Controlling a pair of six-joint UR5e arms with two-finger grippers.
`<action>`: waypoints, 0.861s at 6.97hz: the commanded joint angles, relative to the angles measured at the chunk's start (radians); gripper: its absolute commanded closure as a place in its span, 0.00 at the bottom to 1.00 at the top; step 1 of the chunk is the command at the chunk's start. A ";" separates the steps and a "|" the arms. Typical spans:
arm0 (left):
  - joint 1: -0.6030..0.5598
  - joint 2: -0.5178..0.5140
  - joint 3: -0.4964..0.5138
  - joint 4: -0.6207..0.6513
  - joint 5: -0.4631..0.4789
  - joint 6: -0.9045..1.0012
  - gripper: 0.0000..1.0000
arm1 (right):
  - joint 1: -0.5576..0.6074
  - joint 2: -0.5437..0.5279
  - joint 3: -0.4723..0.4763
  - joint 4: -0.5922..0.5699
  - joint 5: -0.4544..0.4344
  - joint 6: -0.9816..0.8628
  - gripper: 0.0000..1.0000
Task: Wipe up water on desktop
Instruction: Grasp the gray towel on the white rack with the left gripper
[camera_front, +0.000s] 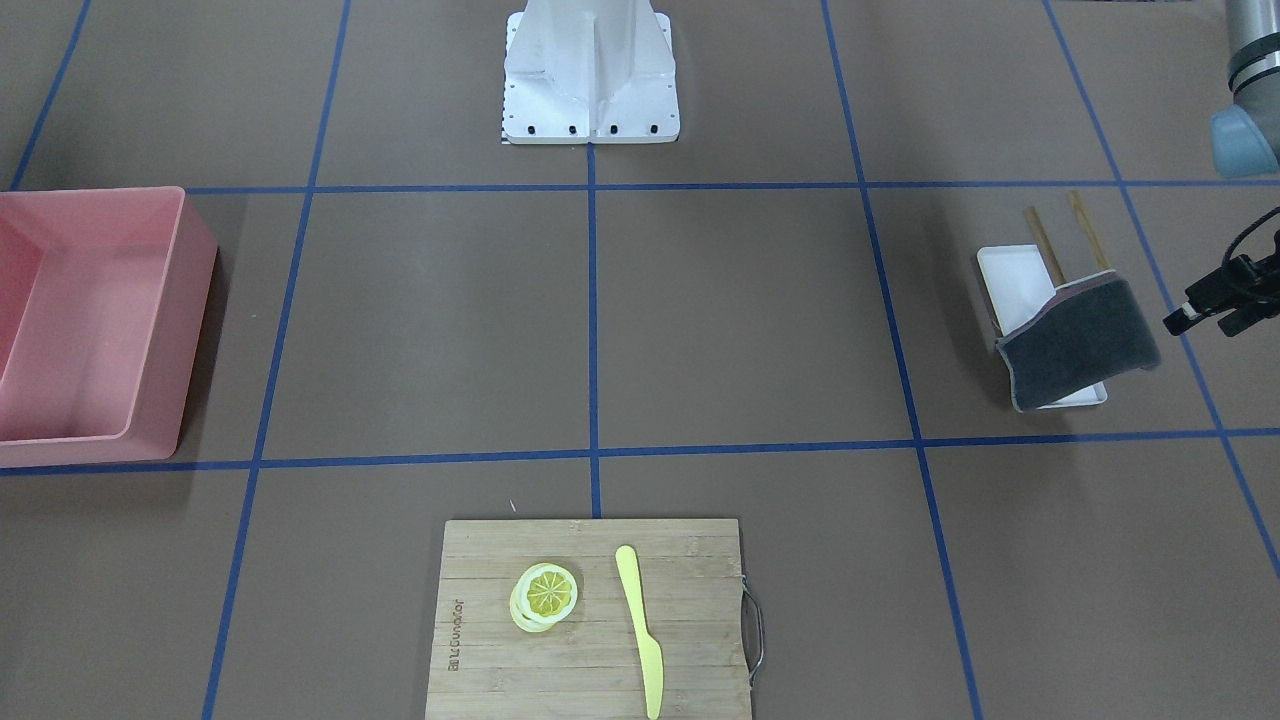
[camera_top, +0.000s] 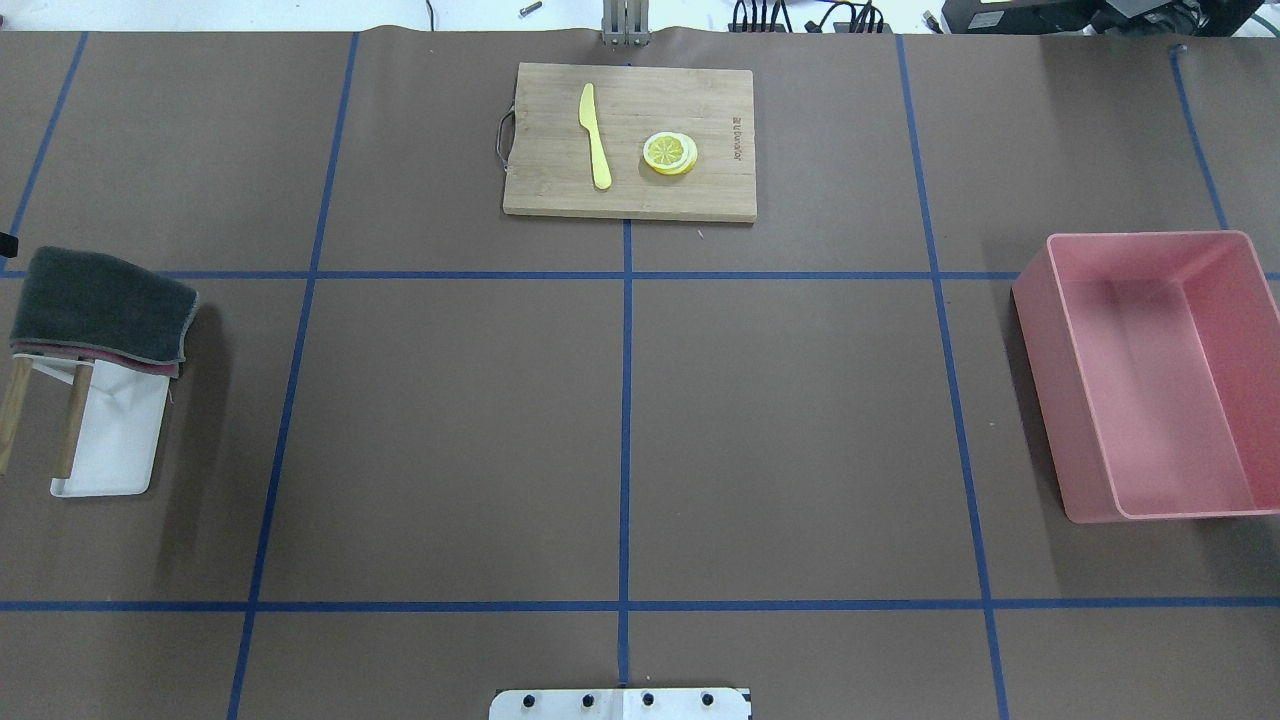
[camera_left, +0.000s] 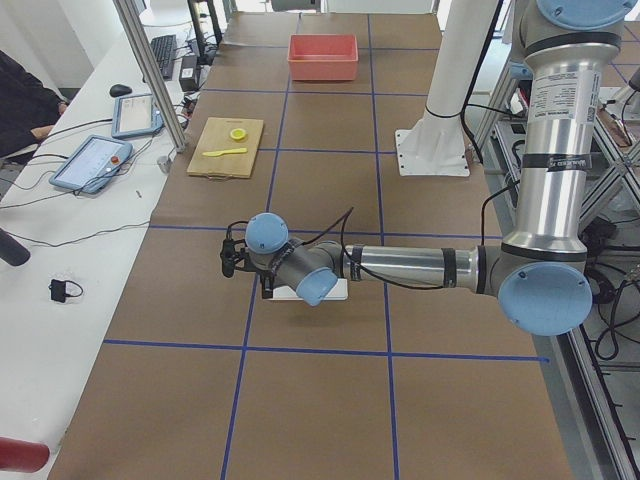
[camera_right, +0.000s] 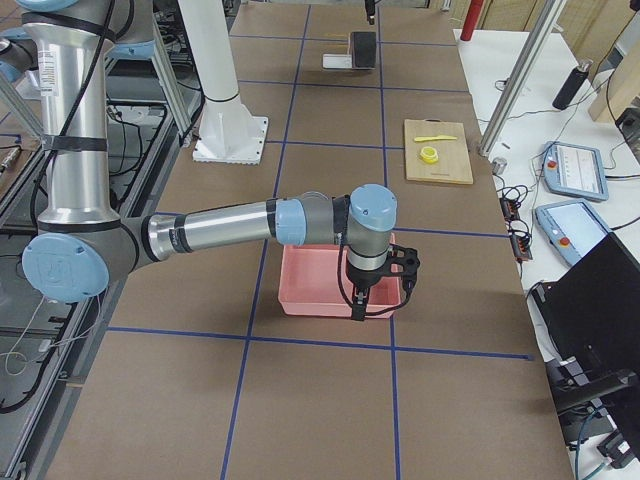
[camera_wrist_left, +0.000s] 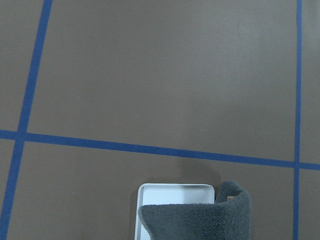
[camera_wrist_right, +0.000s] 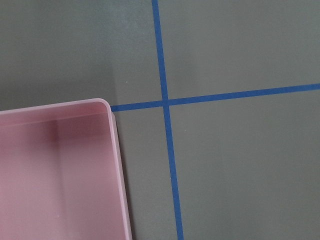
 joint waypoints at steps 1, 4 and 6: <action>0.047 0.001 0.000 -0.032 -0.002 -0.004 0.05 | 0.000 0.002 0.001 0.000 0.001 0.000 0.00; 0.047 0.004 0.006 -0.032 -0.038 -0.001 0.72 | 0.000 0.002 0.005 0.000 0.002 0.002 0.00; 0.047 0.005 0.006 -0.030 -0.046 -0.001 0.91 | 0.000 0.004 0.002 0.001 0.013 0.000 0.00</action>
